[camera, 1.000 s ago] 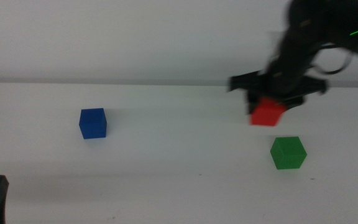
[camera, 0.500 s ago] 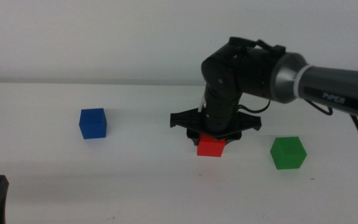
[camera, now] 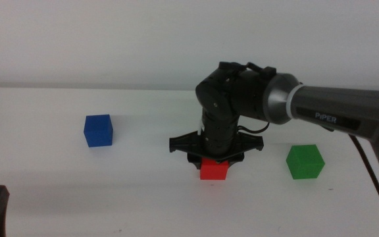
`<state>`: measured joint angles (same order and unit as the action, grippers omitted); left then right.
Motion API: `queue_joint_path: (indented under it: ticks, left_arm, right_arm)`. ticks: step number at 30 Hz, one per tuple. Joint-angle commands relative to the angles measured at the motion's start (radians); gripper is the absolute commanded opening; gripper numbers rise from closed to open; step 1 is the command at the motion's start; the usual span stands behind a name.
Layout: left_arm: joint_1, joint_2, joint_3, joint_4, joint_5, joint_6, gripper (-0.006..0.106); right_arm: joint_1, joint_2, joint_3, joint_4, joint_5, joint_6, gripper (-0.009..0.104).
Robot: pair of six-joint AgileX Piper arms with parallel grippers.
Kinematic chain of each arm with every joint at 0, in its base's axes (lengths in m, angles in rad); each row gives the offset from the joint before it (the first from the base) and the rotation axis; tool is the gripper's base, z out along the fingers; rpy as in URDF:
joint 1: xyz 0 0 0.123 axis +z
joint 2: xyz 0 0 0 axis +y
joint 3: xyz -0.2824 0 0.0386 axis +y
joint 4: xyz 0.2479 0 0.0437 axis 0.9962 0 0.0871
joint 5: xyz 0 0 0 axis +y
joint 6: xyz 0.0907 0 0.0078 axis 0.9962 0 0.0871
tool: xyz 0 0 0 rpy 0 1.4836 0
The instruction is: Stack red cubes first, then green, then blue cubes in a specific spot.
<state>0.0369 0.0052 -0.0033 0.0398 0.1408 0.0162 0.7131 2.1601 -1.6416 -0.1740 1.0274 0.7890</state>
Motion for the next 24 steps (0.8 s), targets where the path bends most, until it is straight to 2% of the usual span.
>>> queue_joint_path:
  ticks: [1,6,20,21,22,24]
  left_arm:
    - [0.002,-0.042,0.04,-0.011,-0.017,-0.006,0.094]
    - [0.002,-0.042,0.04,-0.011,-0.017,-0.006,0.094]
    - [0.002,-0.042,0.04,-0.011,-0.017,-0.006,0.094]
    - [0.002,-0.042,0.04,-0.011,-0.017,-0.006,0.094]
    - [0.002,-0.042,0.04,-0.011,-0.017,-0.006,0.094]
    - [0.002,-0.042,0.04,-0.011,-0.017,-0.006,0.094]
  right_arm:
    - [0.004,0.009,-0.008,-0.019,-0.01,0.007,0.017]
    - [0.004,0.027,-0.008,-0.036,-0.034,0.005,0.017]
    - [0.008,0.066,-0.008,-0.03,-0.055,0.005,0.017]
    - [0.01,0.066,-0.008,-0.03,-0.049,0.005,0.02]
    - [0.014,0.054,-0.008,-0.024,-0.059,0.005,0.067]
    - [0.016,0.026,-0.013,-0.03,-0.063,0.005,0.083]
